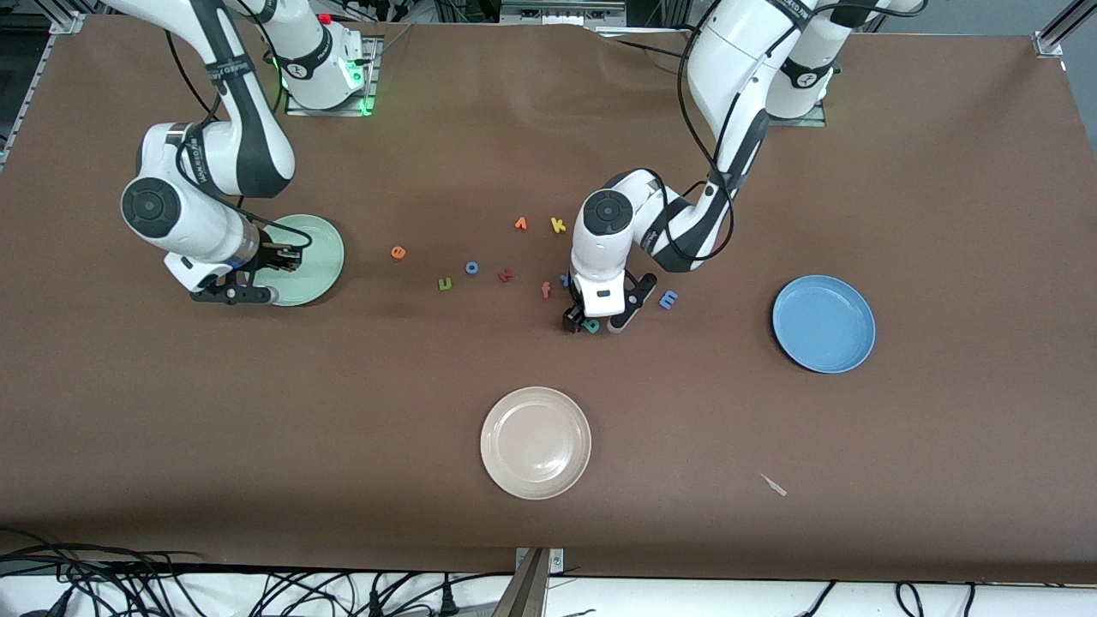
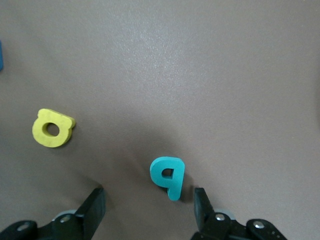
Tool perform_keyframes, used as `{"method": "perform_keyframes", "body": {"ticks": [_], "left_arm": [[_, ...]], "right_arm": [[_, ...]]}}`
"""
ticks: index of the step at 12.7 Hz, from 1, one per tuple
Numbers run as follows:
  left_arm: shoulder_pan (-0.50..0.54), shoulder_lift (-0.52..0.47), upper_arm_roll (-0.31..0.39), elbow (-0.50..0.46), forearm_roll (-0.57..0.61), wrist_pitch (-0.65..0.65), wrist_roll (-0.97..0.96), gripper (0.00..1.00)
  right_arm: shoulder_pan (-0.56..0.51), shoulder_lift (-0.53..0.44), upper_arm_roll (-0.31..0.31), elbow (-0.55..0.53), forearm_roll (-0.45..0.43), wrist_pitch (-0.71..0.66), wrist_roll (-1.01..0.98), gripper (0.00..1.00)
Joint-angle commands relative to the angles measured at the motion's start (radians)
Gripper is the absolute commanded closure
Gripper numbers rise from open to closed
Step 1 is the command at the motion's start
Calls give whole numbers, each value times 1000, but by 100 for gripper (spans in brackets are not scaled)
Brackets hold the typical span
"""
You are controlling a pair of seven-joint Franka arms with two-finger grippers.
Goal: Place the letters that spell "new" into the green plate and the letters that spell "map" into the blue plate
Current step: 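Place the pink letter on the green plate with the right gripper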
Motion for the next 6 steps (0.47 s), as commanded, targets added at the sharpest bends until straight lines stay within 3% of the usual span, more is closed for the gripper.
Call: {"method": "perform_keyframes", "body": {"ticks": [1, 2, 3, 4, 6], "left_arm": [[-10, 53, 11, 107, 28, -117, 40, 27], [-10, 58, 11, 117, 27, -124, 41, 29], [-10, 58, 11, 119, 27, -124, 41, 32], [-10, 59, 11, 117, 28, -124, 41, 33], [-8, 60, 11, 119, 28, -124, 43, 37]], "right_arm": [[8, -25, -21, -179, 4, 202, -60, 86], [8, -13, -21, -199, 6, 241, -60, 62], [7, -8, -21, -201, 6, 254, -60, 20], [8, -15, -23, -198, 6, 246, -53, 1], [11, -33, -3, -166, 13, 191, -44, 0]]}}
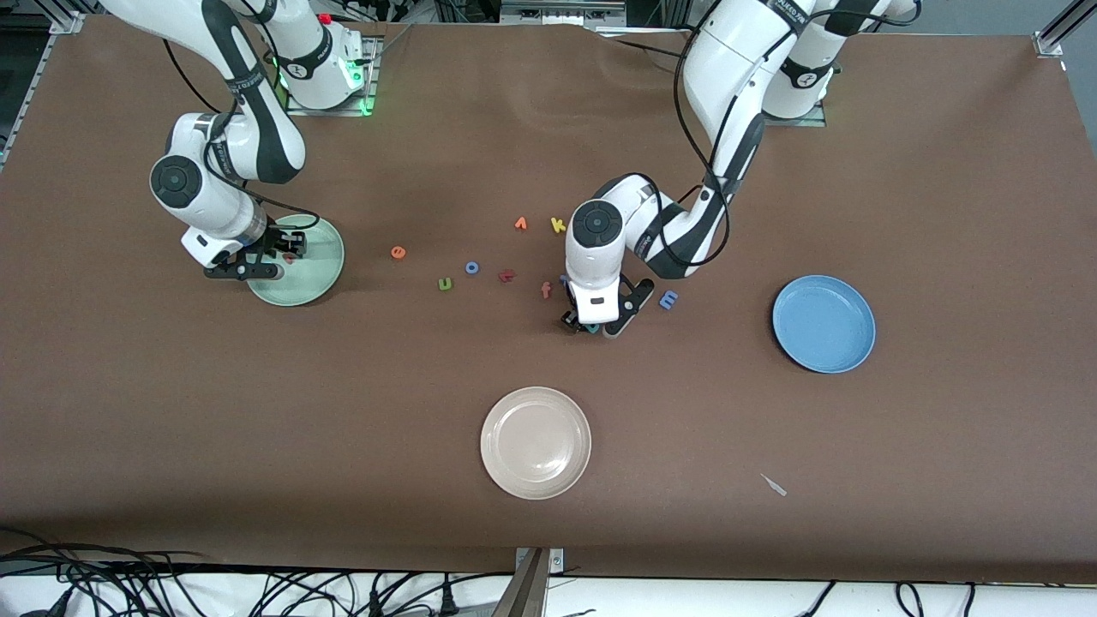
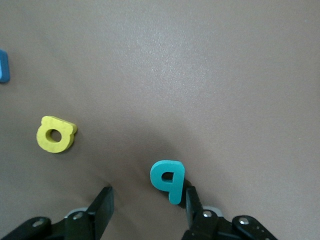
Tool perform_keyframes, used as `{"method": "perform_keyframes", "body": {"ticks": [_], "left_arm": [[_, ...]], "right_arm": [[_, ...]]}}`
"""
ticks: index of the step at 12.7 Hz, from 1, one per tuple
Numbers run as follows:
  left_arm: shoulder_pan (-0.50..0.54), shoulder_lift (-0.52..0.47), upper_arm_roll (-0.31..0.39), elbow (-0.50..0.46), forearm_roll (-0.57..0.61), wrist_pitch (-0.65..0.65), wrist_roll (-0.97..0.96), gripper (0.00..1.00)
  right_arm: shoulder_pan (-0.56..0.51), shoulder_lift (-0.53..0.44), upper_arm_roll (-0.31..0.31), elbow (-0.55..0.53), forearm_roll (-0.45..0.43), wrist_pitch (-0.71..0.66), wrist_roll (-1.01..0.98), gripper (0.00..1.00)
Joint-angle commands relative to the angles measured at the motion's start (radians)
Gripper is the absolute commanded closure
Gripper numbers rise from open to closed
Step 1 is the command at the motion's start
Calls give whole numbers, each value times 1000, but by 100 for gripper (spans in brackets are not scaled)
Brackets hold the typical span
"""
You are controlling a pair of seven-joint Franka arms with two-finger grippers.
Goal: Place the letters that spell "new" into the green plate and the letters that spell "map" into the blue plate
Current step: 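Place the pink letter on the green plate with the right gripper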
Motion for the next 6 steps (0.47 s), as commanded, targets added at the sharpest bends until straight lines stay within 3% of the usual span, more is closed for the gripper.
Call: {"method": "perform_keyframes", "body": {"ticks": [1, 6], "left_arm": [[-6, 28, 11, 39, 28, -11, 10, 40], [1, 39, 11, 48, 25, -11, 16, 52]], "right_arm": [[9, -36, 40, 62, 13, -78, -3, 0], [12, 32, 230, 254, 16, -141, 116, 1]]}}
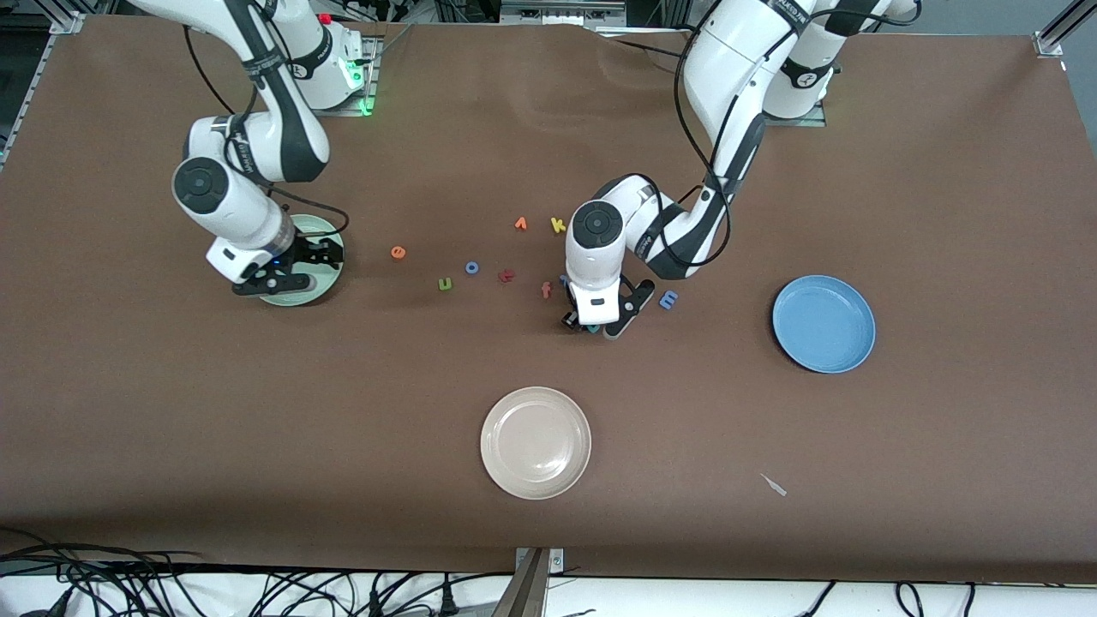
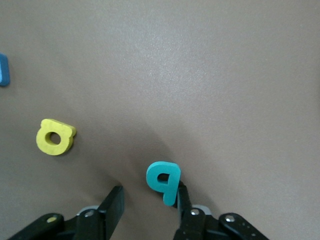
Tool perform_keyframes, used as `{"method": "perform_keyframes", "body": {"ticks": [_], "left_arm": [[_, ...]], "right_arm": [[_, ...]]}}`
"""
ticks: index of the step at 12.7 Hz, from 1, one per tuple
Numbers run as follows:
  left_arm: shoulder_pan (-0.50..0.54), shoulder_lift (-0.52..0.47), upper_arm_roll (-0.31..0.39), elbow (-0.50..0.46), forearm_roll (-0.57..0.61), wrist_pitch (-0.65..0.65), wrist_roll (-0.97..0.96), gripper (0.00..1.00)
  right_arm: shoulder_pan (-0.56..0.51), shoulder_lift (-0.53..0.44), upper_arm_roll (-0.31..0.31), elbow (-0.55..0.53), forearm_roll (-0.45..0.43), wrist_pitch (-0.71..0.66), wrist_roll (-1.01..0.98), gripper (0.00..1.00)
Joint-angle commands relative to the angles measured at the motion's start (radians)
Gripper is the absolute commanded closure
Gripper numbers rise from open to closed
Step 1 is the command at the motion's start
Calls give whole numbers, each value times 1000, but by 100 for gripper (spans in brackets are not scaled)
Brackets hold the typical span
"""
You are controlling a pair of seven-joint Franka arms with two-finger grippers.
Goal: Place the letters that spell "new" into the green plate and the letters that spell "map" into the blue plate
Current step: 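Place the pink letter on the green plate with the right gripper, then grasp the green letter with the right gripper while the left gripper grasps teal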
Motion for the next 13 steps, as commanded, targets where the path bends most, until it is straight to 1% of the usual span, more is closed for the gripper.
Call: {"method": "perform_keyframes", "body": {"ticks": [1, 2, 3, 4, 6, 7, 8, 9, 11, 13], "left_arm": [[1, 39, 7, 41, 25, -7, 13, 55], [2, 39, 9, 41, 27, -7, 15, 58], [2, 39, 9, 41, 27, -7, 26, 62], [2, 39, 9, 41, 25, -7, 36, 66], [2, 39, 9, 41, 31, -7, 43, 74], [2, 39, 9, 41, 31, -7, 46, 76], [2, 39, 9, 41, 31, -7, 47, 79], [2, 39, 9, 41, 31, -7, 52, 81], [2, 39, 9, 41, 31, -9, 58, 85], [2, 38, 9, 41, 31, -15, 58, 93]], "right_arm": [[1, 74, 104, 106, 12, -20, 126, 0], [1, 103, 139, 125, 8, -9, 165, 1], [8, 140, 182, 175, 14, -6, 179, 1], [18, 174, 195, 212, 15, -8, 232, 1], [60, 221, 196, 266, 14, -3, 317, 3], [84, 244, 196, 292, 14, -1, 323, 19], [106, 263, 196, 307, 14, 9, 340, 32], [112, 273, 196, 308, 12, 23, 382, 42], [141, 300, 196, 304, 9, 41, 426, 43], [159, 312, 196, 298, 8, 58, 452, 46]]}}
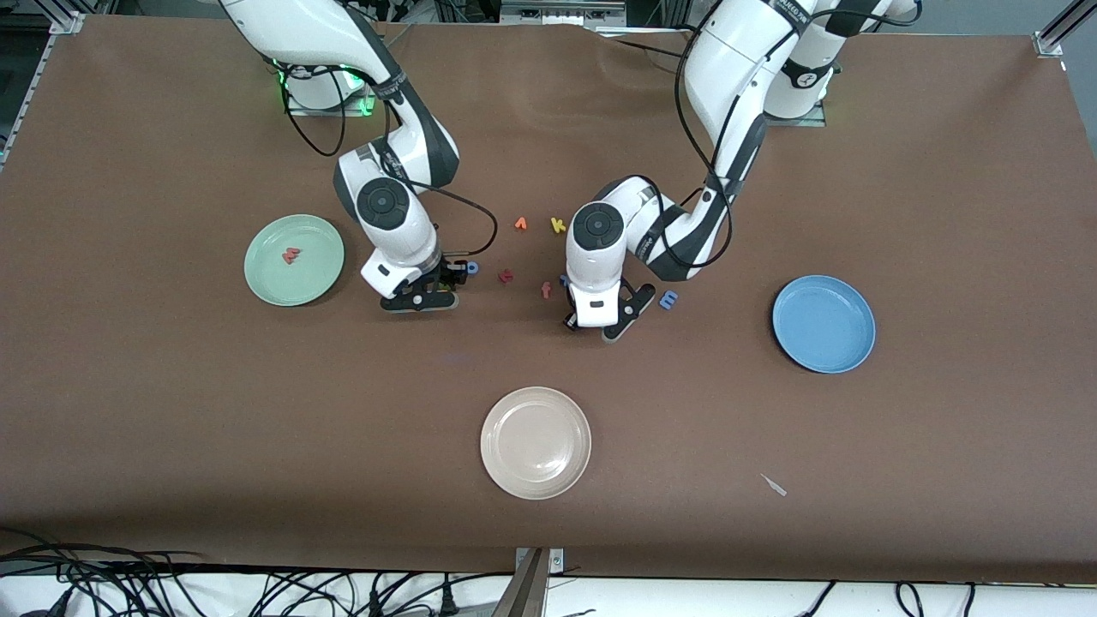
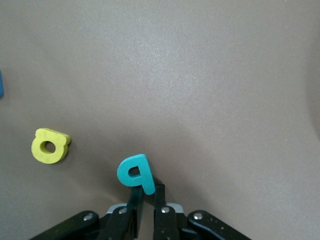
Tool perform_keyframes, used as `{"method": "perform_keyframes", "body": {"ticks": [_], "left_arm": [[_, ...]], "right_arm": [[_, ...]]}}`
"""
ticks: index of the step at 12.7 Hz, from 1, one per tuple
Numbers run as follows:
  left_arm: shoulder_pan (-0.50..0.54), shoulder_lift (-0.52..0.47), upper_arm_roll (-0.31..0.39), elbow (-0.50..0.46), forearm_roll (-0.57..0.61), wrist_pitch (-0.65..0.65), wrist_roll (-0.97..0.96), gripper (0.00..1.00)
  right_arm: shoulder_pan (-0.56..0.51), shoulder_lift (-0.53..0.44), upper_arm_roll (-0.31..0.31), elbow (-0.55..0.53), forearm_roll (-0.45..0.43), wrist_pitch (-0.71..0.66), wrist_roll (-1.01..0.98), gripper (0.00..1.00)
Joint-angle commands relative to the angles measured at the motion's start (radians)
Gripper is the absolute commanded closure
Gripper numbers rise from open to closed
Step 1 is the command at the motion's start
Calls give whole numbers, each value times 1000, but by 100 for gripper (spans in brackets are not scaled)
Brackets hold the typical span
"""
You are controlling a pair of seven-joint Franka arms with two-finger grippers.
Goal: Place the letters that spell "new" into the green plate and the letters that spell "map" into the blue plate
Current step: 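Grasp the green letter with the right gripper while the left gripper grasps teal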
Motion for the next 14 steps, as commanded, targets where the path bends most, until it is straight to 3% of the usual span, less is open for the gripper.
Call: {"method": "perform_keyframes", "body": {"ticks": [1, 6, 8, 10, 12, 14], "left_arm": [[0, 36, 5, 30, 31, -6, 13, 96], [4, 23, 5, 59, 10, -85, 64, 100], [6, 23, 5, 64, 10, -99, 67, 100], [27, 16, 4, 89, 10, -171, 81, 100], [62, 8, -1, 149, -22, -322, 206, 100], [116, -36, -1, 159, -57, -431, 374, 100]], "right_arm": [[22, 25, -6, -3, 6, 18, 32, 46], [26, 48, -6, -15, 6, 50, 32, 51], [26, 45, -7, -21, 5, 38, 41, 65], [26, 34, -6, -27, 6, 27, 39, 100], [23, 4, -18, -17, 6, -29, 26, 100], [22, -42, -72, -6, 3, -86, 15, 100]]}}
